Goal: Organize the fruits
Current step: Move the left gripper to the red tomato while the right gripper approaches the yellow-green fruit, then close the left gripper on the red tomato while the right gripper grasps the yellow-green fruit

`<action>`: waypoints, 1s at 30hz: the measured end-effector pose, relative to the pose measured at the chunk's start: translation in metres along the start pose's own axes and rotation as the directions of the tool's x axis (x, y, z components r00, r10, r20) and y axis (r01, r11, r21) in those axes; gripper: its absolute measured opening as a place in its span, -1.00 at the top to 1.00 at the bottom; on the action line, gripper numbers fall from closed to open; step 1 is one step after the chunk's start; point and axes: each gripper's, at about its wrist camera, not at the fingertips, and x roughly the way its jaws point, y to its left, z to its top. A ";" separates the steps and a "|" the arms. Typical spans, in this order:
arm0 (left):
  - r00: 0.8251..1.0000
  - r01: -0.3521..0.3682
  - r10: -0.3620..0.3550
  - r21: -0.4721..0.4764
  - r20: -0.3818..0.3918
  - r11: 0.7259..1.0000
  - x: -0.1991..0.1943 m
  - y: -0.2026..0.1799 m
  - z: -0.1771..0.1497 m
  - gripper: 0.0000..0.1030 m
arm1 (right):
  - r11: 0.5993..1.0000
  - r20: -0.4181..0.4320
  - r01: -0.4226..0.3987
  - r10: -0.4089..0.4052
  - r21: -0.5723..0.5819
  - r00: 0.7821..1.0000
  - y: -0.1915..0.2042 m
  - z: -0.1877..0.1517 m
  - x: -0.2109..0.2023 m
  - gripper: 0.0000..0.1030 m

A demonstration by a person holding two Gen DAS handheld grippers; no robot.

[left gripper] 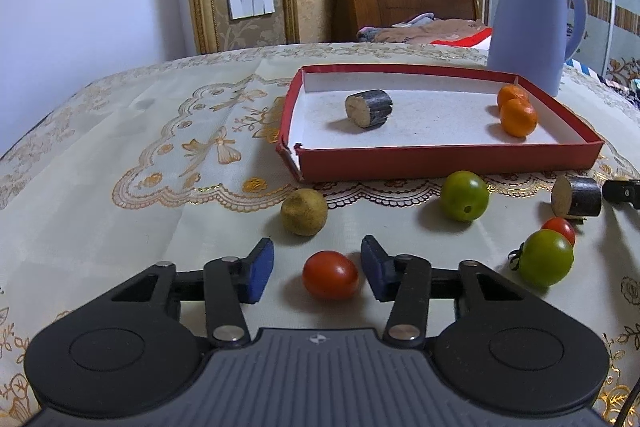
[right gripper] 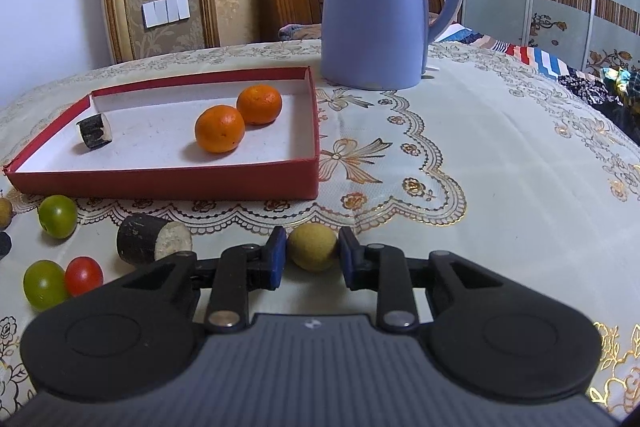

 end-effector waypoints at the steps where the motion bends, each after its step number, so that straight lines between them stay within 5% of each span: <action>1: 1.000 0.004 -0.004 0.002 0.001 1.000 0.000 0.000 0.000 0.23 | 1.000 0.000 -0.001 0.001 0.002 1.000 -0.001 0.000 0.000 0.48; 3: 1.000 0.012 -0.012 -0.015 0.000 1.000 0.000 0.001 0.000 0.37 | 1.000 0.000 -0.002 0.002 0.003 1.000 -0.001 0.000 0.000 0.48; 15: 1.000 -0.006 0.006 -0.009 -0.006 1.000 -0.002 -0.005 0.002 0.45 | 1.000 -0.002 -0.003 0.003 0.004 1.000 -0.001 0.000 0.000 0.48; 30: 0.997 0.057 -0.061 -0.097 -0.046 0.994 -0.001 0.003 0.014 0.49 | 1.000 -0.001 -0.007 0.007 0.009 1.000 -0.001 0.000 0.000 0.48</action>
